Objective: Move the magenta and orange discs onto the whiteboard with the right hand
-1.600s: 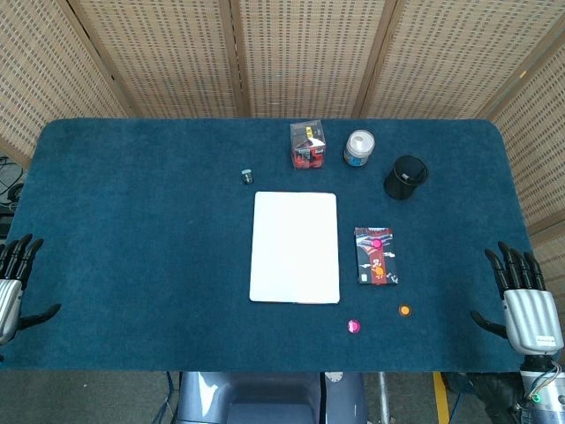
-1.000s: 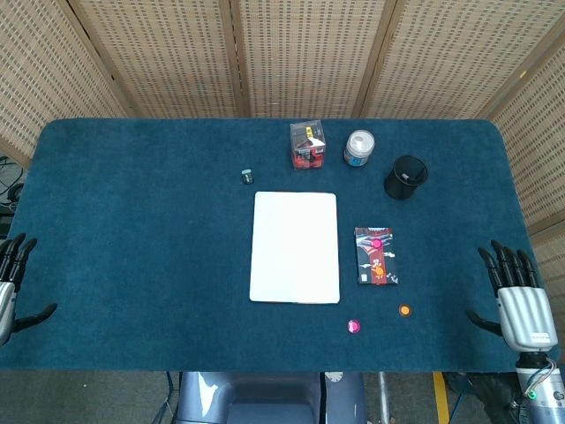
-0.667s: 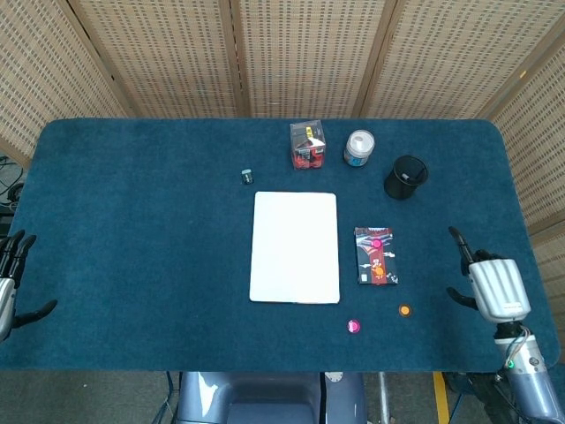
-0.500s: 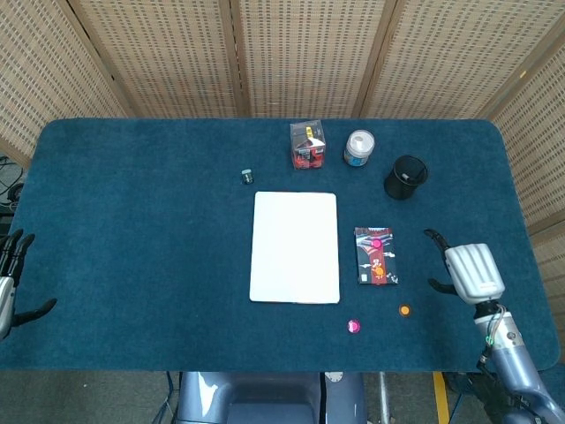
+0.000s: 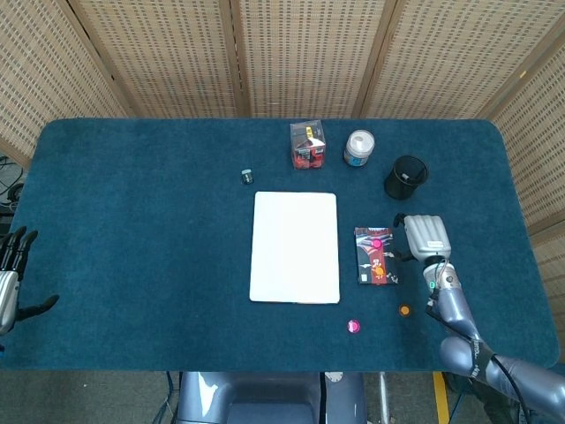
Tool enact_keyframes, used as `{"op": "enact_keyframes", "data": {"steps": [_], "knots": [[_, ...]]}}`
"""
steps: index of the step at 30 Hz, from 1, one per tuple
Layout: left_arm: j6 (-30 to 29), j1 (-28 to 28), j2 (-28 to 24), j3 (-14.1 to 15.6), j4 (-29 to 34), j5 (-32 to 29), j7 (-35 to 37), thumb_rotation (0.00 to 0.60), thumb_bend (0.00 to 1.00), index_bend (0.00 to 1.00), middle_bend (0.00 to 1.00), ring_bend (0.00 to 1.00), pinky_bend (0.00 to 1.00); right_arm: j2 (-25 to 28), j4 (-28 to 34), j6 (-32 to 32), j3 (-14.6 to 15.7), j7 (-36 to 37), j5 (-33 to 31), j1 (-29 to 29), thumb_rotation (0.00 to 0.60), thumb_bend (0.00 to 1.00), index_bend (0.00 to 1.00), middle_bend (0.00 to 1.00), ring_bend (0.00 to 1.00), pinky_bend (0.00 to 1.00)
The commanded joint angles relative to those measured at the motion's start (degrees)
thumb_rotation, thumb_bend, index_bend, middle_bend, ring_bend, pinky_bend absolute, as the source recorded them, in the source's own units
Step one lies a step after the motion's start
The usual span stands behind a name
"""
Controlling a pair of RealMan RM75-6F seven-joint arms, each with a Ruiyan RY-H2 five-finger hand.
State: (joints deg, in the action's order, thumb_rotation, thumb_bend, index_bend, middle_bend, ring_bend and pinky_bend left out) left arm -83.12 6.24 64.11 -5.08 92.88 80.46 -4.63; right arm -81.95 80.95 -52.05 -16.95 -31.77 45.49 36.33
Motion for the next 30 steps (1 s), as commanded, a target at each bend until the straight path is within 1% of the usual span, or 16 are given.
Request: {"op": "enact_keyframes", "data": {"steps": [1, 9, 13, 17, 27, 30], "knots": [[0.1, 0.1, -0.1, -0.1, 0.0, -0.2, 0.3, 0.6, 0.0, 0.0, 0.0, 0.0, 0.0, -3.1, -3.0, 0.0, -0.3, -3.7, -4.8, 2.9, 0.6, 0.3, 0.39, 0.89, 0.95, 1.0], [0.6, 0.3, -0.3, 0.0, 0.0, -0.3, 0.5, 0.6, 0.0, 0.0, 0.0, 0.0, 0.0, -4.8, -3.1, -0.5, -0.8, -7.2, -12.6, 5.9, 0.6, 0.31, 0.39, 0.89, 0.95, 1.0], [0.5, 0.3, -0.4, 0.0, 0.0, -0.3, 0.8, 0.6, 0.0, 0.0, 0.0, 0.0, 0.0, -5.4, -2.9, -1.2, -0.8, -7.6, -14.5, 6.8, 0.6, 0.31, 0.39, 0.89, 0.95, 1.0], [0.5, 0.3, -0.5, 0.0, 0.0, -0.2, 1.1, 0.6, 0.0, 0.0, 0.0, 0.0, 0.0, -6.4, -2.9, -1.6, -0.2, -6.4, -13.5, 7.1, 0.6, 0.31, 0.42, 0.89, 0.95, 1.0], [0.4, 0.3, -0.4, 0.1, 0.0, -0.1, 1.0, 0.6, 0.0, 0.0, 0.0, 0.0, 0.0, -8.6, -4.0, -2.5, 2.0, -4.1, -9.0, 7.3, 0.6, 0.31, 0.42, 0.9, 0.95, 1.0], [0.4, 0.3, -0.5, 0.2, 0.1, -0.1, 1.1, 0.6, 0.0, 0.0, 0.0, 0.0, 0.0, -9.1, -4.0, -2.5, 2.2, -4.0, -9.4, 7.5, 0.6, 0.31, 0.42, 0.9, 0.95, 1.0]]}}
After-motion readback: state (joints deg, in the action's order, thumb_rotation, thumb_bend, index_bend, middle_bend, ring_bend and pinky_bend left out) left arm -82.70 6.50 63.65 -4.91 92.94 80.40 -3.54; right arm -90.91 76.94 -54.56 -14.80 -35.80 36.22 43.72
